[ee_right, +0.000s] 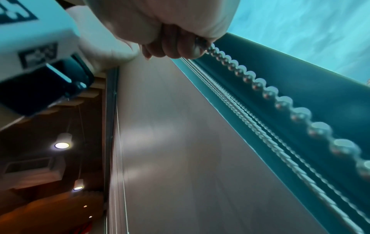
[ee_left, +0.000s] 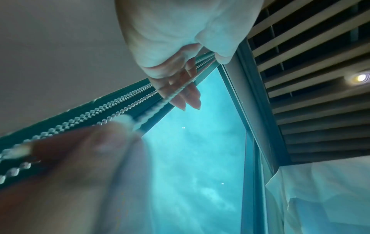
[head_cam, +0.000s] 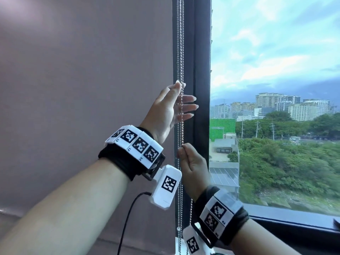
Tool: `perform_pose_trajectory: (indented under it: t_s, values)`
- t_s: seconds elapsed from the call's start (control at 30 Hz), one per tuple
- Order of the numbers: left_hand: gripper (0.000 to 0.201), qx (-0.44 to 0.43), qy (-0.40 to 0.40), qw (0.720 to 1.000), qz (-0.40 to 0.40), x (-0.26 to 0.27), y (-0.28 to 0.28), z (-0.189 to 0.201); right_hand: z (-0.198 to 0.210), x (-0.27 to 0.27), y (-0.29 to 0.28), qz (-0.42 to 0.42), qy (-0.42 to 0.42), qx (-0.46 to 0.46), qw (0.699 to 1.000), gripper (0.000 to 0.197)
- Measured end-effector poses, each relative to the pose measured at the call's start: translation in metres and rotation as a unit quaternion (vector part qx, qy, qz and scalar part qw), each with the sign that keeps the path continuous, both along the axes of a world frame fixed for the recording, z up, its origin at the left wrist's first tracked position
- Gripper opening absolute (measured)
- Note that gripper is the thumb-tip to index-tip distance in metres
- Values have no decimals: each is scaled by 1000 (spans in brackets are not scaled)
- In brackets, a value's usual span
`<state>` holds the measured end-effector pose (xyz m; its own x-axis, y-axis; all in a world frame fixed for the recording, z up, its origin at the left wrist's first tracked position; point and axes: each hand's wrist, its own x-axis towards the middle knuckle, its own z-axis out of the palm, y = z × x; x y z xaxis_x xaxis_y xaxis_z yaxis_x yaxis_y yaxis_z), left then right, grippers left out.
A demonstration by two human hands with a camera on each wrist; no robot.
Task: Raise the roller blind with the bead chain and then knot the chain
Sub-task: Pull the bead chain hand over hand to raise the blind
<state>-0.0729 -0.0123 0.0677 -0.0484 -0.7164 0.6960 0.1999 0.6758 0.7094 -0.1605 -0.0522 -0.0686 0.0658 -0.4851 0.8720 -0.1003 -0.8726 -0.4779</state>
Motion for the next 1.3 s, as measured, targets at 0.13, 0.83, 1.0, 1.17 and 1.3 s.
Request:
perform_pose_trajectory:
  t_s: [0.13,0.83,1.0,1.17,1.3]
  values:
    - [30,13,17,999,-39,3,-2,4,-28,6,-1,5,15,44,999,28]
    - [42,62,101,992,-49,14,-29,-79,-47,7,-10,13,-18,118,993,62]
    - [39,117,86,989,-20,19,-25,-120,39,6,-2,29,-63,53,996,69]
    - [40,130,42,991,-10,24,-20,-144,95,16,3,45,-19,69,996,29]
    - [31,161,16,986,27,26,-19,-166,119,29,10,102,-16,99,990,23]
